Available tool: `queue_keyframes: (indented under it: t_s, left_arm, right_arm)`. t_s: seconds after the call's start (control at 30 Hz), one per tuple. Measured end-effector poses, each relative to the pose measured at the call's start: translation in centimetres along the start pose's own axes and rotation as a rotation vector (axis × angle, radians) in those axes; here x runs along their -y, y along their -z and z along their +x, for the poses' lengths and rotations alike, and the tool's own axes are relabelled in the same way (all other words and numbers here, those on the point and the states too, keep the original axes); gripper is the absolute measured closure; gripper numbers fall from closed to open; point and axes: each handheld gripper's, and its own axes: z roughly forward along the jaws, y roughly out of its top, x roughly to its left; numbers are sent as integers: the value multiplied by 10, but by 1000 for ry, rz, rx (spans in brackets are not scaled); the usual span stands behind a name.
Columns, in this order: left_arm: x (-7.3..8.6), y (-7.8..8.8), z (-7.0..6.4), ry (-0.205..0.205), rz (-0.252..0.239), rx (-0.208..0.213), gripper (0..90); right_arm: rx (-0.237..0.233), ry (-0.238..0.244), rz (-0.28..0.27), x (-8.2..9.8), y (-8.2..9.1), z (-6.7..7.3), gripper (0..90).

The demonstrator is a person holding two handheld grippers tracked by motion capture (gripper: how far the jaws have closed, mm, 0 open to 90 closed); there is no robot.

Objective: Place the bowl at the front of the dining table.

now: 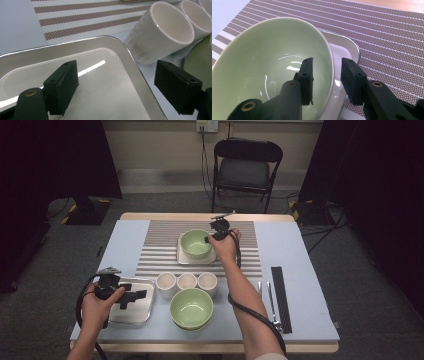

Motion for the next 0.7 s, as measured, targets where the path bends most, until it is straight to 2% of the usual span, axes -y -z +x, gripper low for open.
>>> queue_keyframes:
  t_s: [0.5,0.7]
  left_arm:
    - [0,0,-1,-5,1,-1,191]
    - [-1,0,-1,-7,2,-4,191]
  right_arm:
    - [1,-6,5,-1,7,-1,422]
    - [4,-11,5,-1,9,-2,384]
